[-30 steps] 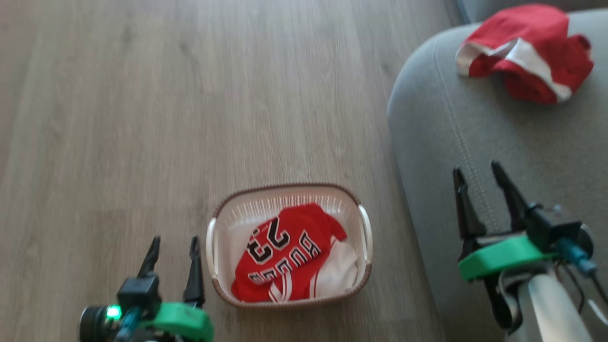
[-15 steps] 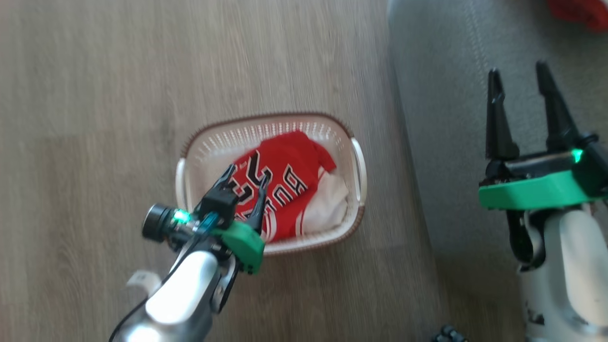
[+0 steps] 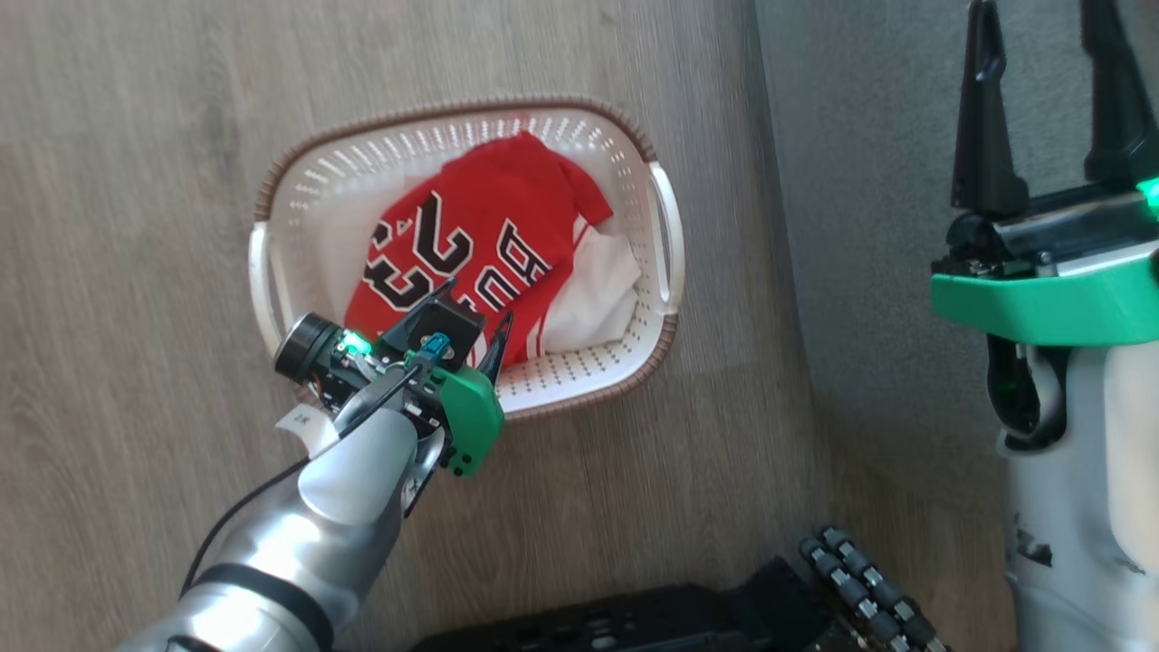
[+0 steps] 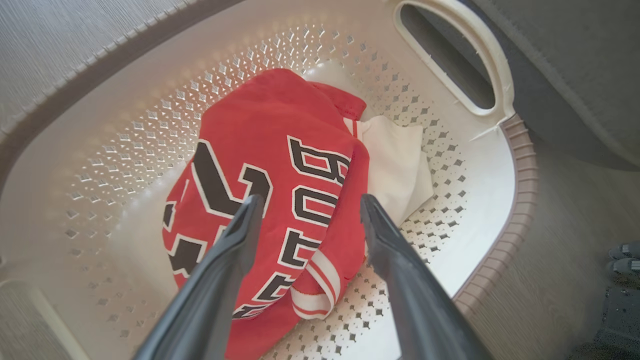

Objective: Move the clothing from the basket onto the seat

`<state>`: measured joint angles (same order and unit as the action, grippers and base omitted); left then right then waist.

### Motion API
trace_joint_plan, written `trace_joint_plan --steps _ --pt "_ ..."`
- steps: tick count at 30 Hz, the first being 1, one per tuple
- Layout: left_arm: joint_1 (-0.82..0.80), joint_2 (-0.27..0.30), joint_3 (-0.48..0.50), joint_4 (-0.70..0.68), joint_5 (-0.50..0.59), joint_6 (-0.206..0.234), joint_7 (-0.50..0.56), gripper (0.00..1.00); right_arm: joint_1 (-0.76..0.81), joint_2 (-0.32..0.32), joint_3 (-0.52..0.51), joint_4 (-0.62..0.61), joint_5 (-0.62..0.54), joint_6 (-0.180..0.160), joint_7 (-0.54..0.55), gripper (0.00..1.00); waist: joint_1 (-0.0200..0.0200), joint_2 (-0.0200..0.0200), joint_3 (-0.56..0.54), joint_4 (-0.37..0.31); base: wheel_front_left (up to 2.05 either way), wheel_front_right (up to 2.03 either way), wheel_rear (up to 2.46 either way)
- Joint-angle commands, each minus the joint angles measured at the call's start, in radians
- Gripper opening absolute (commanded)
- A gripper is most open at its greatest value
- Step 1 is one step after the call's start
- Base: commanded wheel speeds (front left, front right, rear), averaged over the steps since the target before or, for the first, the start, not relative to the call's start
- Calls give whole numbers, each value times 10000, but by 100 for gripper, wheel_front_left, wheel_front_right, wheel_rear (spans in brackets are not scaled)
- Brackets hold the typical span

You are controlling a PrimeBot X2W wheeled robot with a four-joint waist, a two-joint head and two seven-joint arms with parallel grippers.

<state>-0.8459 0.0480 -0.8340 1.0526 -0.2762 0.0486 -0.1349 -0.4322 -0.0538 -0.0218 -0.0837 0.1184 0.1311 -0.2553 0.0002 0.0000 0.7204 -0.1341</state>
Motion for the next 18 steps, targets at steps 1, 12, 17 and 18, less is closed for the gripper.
trace_joint_plan --steps 1,12,17,18 --pt "-7 43 12 28 84 -50 46 100 -36 36 241 -440 -6 -4 -65 100 -2 0 424 -169 0 0 0" --pt "-811 24 -1145 762 -1 -12 579 100 -463 36 520 -974 52 -4 -65 100 -2 0 1463 -443 0 0 0" --pt "-1217 23 -1464 1193 66 343 690 100 -585 36 595 -1198 79 -4 -65 100 -2 0 1790 -544 0 0 0" --pt "-1295 23 -1498 1266 54 411 714 100 -584 36 607 -1243 76 -4 -65 100 -2 0 1855 -557 0 0 0"
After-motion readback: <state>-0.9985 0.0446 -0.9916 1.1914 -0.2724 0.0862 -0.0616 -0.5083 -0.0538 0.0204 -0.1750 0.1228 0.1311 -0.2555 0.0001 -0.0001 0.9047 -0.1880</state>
